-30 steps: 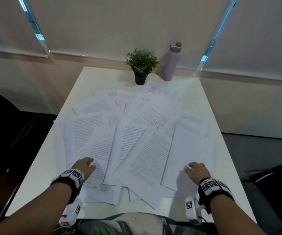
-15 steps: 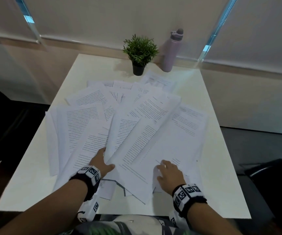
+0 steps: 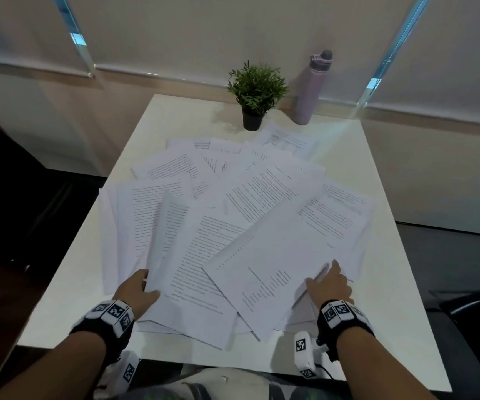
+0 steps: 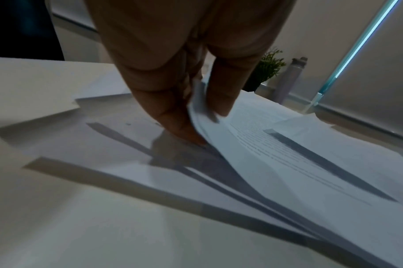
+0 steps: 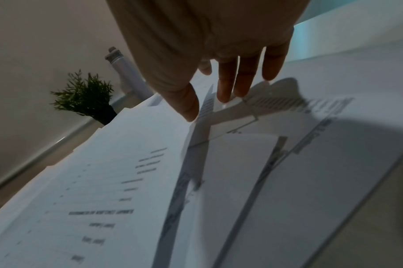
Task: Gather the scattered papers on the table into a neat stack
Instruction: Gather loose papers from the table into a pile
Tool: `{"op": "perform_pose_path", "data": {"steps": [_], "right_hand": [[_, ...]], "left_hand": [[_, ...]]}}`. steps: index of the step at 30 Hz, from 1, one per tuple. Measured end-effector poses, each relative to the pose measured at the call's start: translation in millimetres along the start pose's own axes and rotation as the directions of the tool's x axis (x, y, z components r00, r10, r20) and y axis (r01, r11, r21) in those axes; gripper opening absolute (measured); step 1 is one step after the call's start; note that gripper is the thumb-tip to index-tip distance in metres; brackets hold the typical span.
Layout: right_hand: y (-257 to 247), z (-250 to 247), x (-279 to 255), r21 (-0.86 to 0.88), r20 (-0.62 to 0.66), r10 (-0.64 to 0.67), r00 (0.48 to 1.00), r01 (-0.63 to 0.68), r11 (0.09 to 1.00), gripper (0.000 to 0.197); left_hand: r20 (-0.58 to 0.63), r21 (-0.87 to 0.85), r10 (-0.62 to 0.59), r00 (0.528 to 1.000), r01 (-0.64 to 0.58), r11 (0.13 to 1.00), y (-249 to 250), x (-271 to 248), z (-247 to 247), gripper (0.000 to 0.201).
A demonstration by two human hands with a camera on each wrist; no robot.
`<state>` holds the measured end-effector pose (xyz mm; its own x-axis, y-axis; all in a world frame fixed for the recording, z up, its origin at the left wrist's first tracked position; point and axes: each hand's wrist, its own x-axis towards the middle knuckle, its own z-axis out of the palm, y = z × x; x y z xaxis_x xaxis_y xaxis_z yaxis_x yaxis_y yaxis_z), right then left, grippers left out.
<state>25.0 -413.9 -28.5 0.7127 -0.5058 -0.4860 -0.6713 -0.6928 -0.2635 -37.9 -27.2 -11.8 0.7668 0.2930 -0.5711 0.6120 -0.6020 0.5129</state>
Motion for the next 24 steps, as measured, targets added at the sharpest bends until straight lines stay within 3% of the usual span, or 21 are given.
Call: {"op": "perform_pose_path", "data": {"steps": [2,5,7,10,15,20,24], "right_hand": [[-5.4,2.6,-1.1,-0.041,0.057,0.011,0.998,-0.008,0.999,0.079],[-9.1,3.8,-4.1,-0.034,0.059,-0.017,0.998,0.019,0.999,0.055],[-10.8,2.2,-3.0,0.026,-0.041,-0.101,0.994,0.102,0.994,0.035],[-13.4,-3.6,-3.9,0.317,-0.199,-0.231,0.953,0.285,0.904,0.018],[-46.4,-16.2,5.6,0.512,-0.213,-0.169,0.962,0.257,0.819,0.013],[-99.5,-26.0,26.9,0.466,-0.205,-0.124,0.971,0.209,0.86,0.024],[-126.1,-18.9,43.8,0.431,-0.127,-0.109,0.986,0.154,0.889,0.032]], "left_hand": [[-0.013,0.064,0.01,1.0,-0.009,0.998,-1.8,0.9,1.8,0.045],[-0.075,0.061,0.005,0.997,0.0,0.998,0.1,5.6,3.8,0.039],[-0.157,0.023,-0.03,0.987,0.034,0.999,2.2,8.5,-0.4,0.035],[-0.26,-0.005,-0.069,0.963,0.071,0.997,2.0,13.2,-13.3,0.03],[-0.263,0.007,-0.075,0.962,0.08,0.997,1.8,17.9,-22.0,0.03],[-0.166,0.169,-0.061,0.984,0.09,0.981,0.9,15.6,-15.6,0.025],[-0.171,0.063,-0.066,0.983,0.078,0.995,-0.7,6.4,-13.6,0.033]]}}
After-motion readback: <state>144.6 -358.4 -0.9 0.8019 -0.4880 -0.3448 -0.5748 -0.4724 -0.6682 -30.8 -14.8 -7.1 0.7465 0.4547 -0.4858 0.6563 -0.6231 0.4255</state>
